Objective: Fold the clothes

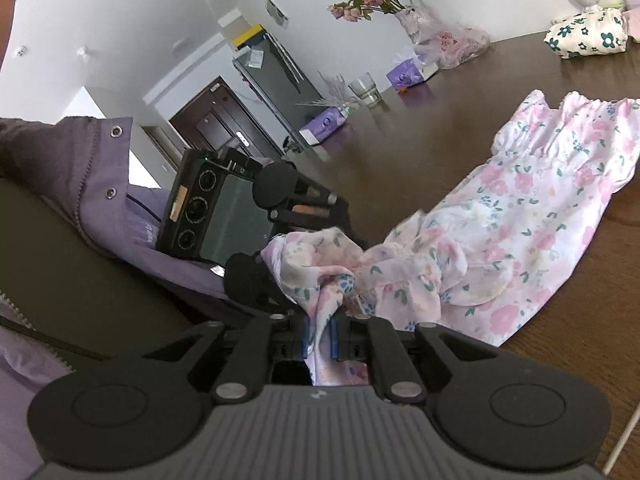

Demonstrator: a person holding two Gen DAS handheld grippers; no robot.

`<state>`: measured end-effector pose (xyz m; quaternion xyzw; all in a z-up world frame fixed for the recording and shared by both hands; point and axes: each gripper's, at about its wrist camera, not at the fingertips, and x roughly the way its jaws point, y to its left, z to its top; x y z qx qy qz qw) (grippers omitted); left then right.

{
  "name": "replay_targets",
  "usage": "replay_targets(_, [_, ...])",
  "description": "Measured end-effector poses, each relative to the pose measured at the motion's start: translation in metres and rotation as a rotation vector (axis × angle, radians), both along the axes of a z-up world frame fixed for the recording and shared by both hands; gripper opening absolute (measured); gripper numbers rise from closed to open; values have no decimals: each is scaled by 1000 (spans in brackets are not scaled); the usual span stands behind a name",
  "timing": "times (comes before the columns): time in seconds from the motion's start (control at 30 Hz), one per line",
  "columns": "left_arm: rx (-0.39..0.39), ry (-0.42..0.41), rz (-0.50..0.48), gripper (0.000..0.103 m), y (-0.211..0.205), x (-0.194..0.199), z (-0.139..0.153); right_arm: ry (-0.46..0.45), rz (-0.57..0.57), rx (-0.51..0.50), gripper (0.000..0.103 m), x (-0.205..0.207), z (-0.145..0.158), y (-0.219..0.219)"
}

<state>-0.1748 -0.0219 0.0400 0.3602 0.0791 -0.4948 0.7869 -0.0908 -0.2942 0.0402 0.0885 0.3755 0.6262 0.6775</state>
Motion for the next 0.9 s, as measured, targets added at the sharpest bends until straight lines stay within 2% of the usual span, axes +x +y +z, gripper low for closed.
replay_targets(0.03, [7, 28, -2, 14, -1, 2, 0, -31, -26, -11, 22, -3, 3, -2])
replay_targets(0.07, [7, 70, 5, 12, 0, 6, 1, -71, -68, -21, 48, -8, 7, -5])
replay_targets(0.13, [1, 159, 23, 11, 3, 16, 4, -169, -149, -35, 72, -19, 15, -13])
replay_targets(0.27, [-85, 393, 99, 11, 18, 49, 14, -373, -215, -62, 82, -48, 24, -24])
replay_targets(0.37, [-139, 526, 128, 11, 27, 70, 18, -473, -206, -87, 85, -66, 19, -23])
replay_targets(0.47, [-187, 670, 139, 11, 36, 89, 19, -625, -258, -175, 84, -79, 2, -7])
replay_targets(0.53, [-201, 740, 115, 11, 37, 95, 21, -687, -268, -185, 81, -80, -6, 4])
replay_targets(0.57, [-198, 760, 108, 10, 36, 98, 22, -689, -265, -166, 70, -78, -9, 8])
replay_targets(0.6, [-192, 781, 98, 10, 34, 99, 23, -663, -253, -128, 62, -75, -9, 9])
replay_targets(0.63, [-177, 804, 84, 10, 32, 99, 25, -619, -230, -91, 43, -69, -9, 9])
replay_targets(0.67, [-162, 827, 69, 10, 30, 99, 27, -555, -197, -59, 33, -61, -9, 8])
replay_targets(0.7, [-151, 859, 52, 10, 29, 100, 28, -478, -169, -28, 27, -54, -10, 5])
replay_targets(0.73, [-152, 912, 31, 11, 30, 101, 29, -383, -144, 8, 16, -46, -10, 1])
replay_targets(0.8, [-205, 987, 46, 11, 38, 108, 26, -179, -135, 89, 16, -25, -15, -9])
replay_targets(0.9, [-325, 1069, 110, 19, 53, 122, 21, 89, -221, 152, 15, 1, -30, -24])
